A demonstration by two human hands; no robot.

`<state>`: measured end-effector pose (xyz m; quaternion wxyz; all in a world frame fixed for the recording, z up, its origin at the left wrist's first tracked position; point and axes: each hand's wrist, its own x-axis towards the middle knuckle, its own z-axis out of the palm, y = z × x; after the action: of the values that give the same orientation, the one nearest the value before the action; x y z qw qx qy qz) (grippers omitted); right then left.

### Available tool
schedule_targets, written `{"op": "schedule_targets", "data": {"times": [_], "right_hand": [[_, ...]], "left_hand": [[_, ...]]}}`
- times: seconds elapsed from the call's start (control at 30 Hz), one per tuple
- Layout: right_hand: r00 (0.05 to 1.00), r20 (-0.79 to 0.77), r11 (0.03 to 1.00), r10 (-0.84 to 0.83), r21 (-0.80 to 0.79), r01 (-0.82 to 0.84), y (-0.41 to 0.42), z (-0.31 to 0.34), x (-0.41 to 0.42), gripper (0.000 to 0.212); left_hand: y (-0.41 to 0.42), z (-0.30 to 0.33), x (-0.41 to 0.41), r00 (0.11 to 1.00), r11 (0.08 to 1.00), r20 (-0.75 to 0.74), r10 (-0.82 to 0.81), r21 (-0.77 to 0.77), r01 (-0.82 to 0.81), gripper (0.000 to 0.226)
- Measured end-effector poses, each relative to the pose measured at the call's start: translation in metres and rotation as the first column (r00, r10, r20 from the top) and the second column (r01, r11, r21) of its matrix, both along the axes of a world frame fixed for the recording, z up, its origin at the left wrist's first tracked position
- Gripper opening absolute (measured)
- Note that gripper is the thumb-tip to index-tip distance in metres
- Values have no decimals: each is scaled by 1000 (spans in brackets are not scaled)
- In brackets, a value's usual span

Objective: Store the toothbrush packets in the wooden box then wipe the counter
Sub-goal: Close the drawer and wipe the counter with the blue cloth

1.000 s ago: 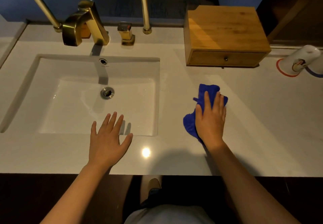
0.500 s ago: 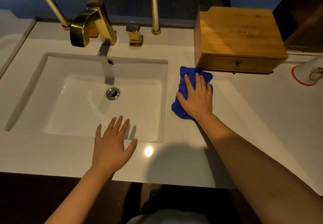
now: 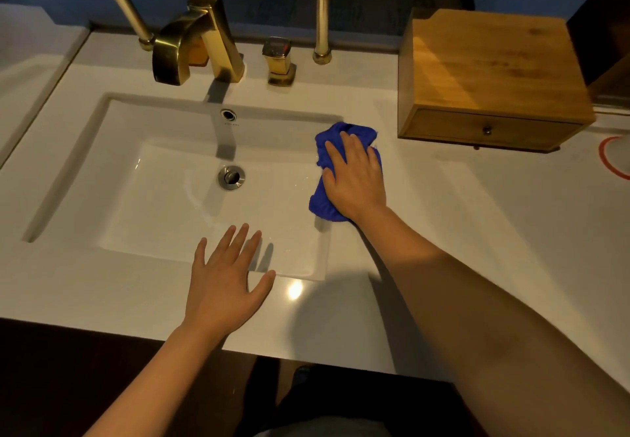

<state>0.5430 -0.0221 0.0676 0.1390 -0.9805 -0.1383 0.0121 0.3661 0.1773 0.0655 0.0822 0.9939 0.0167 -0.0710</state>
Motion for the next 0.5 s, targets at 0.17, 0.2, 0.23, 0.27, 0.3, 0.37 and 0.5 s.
{"op": "schedule_targets", "data": {"times": [0.17,0.2,0.23,0.27,0.3,0.37,0.5], "right_hand": [[998,-29,995,-49,86,51,13,4,-65,51],[997,-30,994,-67,86,69,13,4,-81,52],[996,-32,994,-85,68,87,14,3,-96,53],[994,-33,994,-105,33,106,15,2,-107,53],[992,-38,992,-124,-7,124,18,1,-114,54],[985,-51,985,-164,-64,160,26,2,-115,55],[985,-55,980,-163,-123,156,45,6,-107,55]], "left_hand": [[2,0,-2,1000,1000,1,1,9,-1,73],[1,0,-2,1000,1000,3,-2,15,1,73],[1,0,-2,1000,1000,7,-4,19,3,73],[0,-1,-2,1000,1000,12,-5,17,4,73],[0,-1,-2,1000,1000,14,-4,15,4,73],[0,-3,-1,1000,1000,18,-3,17,3,74],[2,-5,-1,1000,1000,24,2,26,-3,74]]}}
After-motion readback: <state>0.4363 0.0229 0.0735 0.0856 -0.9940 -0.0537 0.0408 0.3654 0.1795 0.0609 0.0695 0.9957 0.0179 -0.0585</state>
